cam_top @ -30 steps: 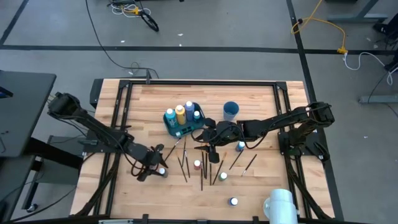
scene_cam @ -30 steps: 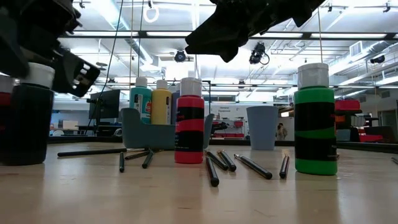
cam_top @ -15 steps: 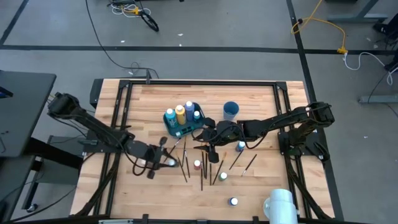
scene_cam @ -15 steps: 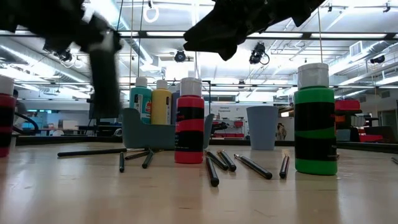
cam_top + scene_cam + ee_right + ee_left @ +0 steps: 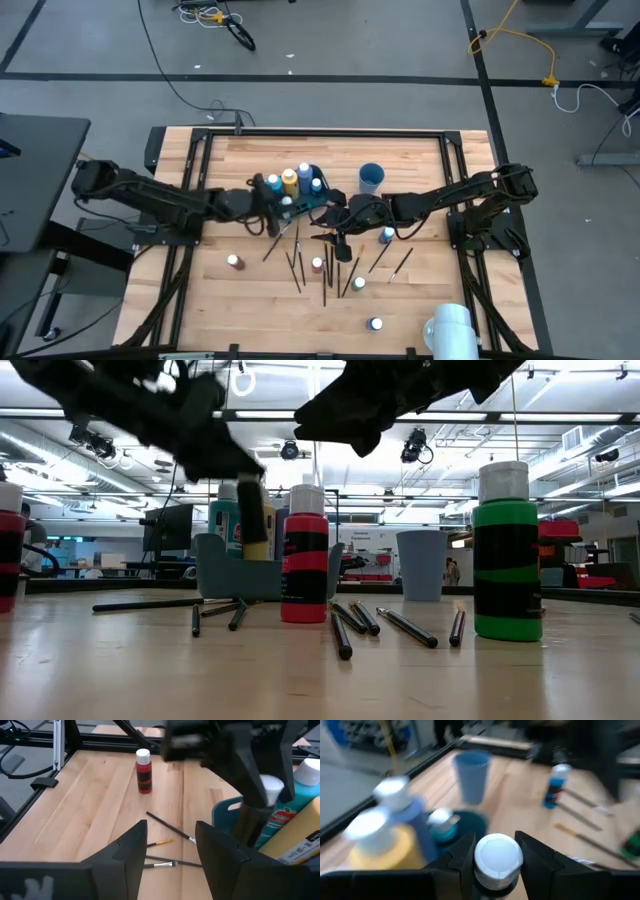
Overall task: Pick & Place Paint Supplies
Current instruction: Put the black paint bottle into the blue bin, then put the red paint bottle into the blue bin
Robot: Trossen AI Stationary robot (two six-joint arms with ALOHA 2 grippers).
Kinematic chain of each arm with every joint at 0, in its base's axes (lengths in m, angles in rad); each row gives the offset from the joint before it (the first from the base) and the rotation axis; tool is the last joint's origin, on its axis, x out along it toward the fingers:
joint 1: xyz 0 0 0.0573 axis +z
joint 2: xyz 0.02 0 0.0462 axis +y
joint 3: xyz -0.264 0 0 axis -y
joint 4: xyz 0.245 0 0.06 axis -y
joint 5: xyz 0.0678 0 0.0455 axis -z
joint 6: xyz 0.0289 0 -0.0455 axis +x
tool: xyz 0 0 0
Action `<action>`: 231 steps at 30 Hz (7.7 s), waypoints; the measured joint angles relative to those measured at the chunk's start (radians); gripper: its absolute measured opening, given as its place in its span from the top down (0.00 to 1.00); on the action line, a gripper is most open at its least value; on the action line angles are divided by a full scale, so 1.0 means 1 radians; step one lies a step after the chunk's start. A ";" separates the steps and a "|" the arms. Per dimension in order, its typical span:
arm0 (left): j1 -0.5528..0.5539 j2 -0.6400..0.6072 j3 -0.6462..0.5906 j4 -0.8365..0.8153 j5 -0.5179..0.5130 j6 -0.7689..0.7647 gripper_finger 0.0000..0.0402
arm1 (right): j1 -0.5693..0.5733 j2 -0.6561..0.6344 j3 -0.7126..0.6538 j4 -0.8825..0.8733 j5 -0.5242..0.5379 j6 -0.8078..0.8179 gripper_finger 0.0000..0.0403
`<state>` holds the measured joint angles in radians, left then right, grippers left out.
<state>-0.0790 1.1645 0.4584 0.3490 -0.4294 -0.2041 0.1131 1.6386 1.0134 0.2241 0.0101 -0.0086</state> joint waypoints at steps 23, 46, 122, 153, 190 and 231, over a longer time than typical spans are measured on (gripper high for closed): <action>0.064 0.000 -0.179 0.019 -0.003 -0.061 0.63 | 0.000 0.000 -0.028 0.040 0.000 0.000 0.57; -0.036 -0.251 -0.180 0.002 0.137 0.035 0.52 | 0.006 0.015 -0.029 0.054 -0.067 0.001 0.57; -0.077 -0.288 -0.180 -0.017 0.105 0.009 0.65 | -0.200 0.495 0.185 0.367 0.248 0.149 0.64; -0.141 -0.391 -0.178 -0.114 0.791 0.147 0.65 | -0.097 0.389 0.184 0.409 0.153 0.030 0.59; -0.537 -0.401 -0.074 -0.816 0.327 -0.175 0.52 | -0.063 0.388 0.184 0.408 0.153 0.017 0.59; -0.029 -0.100 -0.074 -0.096 0.033 0.174 0.70 | -0.108 0.079 0.184 -0.331 0.220 -0.010 0.59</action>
<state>-0.1077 1.0642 0.3840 0.2535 -0.3965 -0.0305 0.0053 1.7180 1.1973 -0.1073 0.2301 -0.0182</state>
